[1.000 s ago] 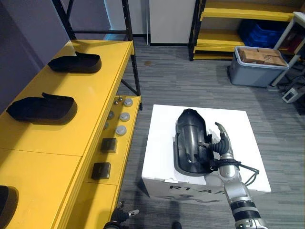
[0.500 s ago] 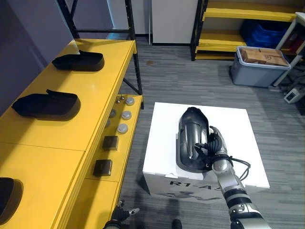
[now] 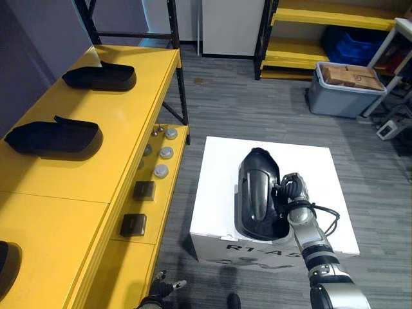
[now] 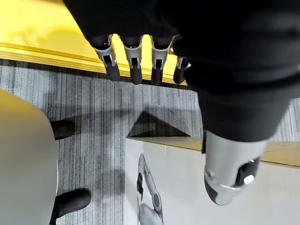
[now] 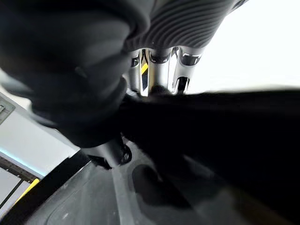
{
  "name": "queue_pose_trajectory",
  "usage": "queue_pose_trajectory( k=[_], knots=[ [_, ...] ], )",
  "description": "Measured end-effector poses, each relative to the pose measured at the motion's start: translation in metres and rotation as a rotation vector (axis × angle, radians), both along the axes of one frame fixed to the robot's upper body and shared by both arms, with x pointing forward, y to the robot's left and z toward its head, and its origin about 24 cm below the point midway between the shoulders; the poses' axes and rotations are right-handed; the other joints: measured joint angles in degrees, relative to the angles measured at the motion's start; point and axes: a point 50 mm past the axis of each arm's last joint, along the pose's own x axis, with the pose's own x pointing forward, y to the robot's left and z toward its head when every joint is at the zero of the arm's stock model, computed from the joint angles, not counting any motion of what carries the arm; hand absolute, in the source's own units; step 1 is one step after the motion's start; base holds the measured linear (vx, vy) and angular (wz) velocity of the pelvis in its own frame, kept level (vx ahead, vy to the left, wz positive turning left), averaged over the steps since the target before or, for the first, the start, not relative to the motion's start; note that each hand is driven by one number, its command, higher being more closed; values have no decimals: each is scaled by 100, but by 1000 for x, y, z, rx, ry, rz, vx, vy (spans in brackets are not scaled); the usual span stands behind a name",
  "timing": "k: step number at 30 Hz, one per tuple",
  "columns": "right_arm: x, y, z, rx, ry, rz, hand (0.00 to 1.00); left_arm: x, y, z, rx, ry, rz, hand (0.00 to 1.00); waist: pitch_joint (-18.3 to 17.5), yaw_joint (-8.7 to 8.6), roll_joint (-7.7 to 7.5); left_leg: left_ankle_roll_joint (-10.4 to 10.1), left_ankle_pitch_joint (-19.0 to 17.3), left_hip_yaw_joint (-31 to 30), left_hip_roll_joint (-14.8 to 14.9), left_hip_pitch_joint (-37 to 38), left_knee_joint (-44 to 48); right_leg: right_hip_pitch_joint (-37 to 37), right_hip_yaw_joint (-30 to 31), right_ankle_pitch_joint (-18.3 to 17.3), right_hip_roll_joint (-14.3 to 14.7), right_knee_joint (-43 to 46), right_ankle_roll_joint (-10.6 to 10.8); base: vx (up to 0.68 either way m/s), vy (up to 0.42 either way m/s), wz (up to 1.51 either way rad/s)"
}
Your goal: Walk over and take plastic housings, then place them on the shelf
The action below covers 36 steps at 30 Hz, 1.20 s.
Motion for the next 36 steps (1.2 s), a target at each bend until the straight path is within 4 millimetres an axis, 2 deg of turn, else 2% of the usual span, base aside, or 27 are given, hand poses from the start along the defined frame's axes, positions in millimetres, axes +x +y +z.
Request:
queue_pose_trajectory(
  k=[7,12,15,17,18,22,28,32,33,36],
  knots=[
    [-19,10,6,56,-81,1,100,-1,2,3,-1,-24,25,0,-4,-11,-2,0,0,17,-15,2,64,18,19,4,-14,0,3,-2,2,0],
    [-29,8,27,52,-205,-24,100,8,7,19,15,-139,80,0,-7,-10,0,1,0,12,-28,0,91,20,21,21,-29,-1,14,-5,6,0],
    [-33,9,45,57,-305,-33,100,27,15,43,31,-288,136,0,-19,5,-1,2,0,6,-27,-52,131,-10,28,25,-48,-4,10,-7,20,1],
    [-37,12,60,64,-388,-31,100,43,20,67,35,-425,184,0,-33,4,0,3,1,-13,-31,-72,154,-13,9,31,-46,-3,3,5,9,2],
    [-38,13,63,65,-406,-31,100,46,20,73,37,-459,194,0,-38,3,1,3,1,-13,-31,-71,158,-10,9,32,-46,-3,3,0,0,0],
    [-42,17,79,84,-500,-31,100,69,22,121,47,-710,221,0,-76,-1,2,5,2,-26,-33,-70,178,7,-9,33,-48,-2,2,0,0,0],
    [-46,19,74,100,-491,-36,100,83,21,169,54,-943,237,0,-128,2,8,9,4,-101,-47,-49,211,74,-72,33,-49,-4,2,-2,24,6],
    [-48,18,72,101,-480,-34,100,85,21,178,57,-993,235,0,-160,1,21,12,2,-108,-49,-2,212,94,-87,32,-49,-31,2,-34,30,2],
    [-47,18,72,102,-478,-30,0,85,21,178,56,-993,235,0,-165,-2,17,12,2,-109,-48,-2,213,94,-89,32,-48,-35,2,-32,35,0],
    [-48,19,71,102,-468,-19,0,85,20,178,55,-991,236,0,-167,0,18,12,2,-108,-46,-2,218,93,-90,36,-45,-35,-3,-8,12,0]
  ],
)
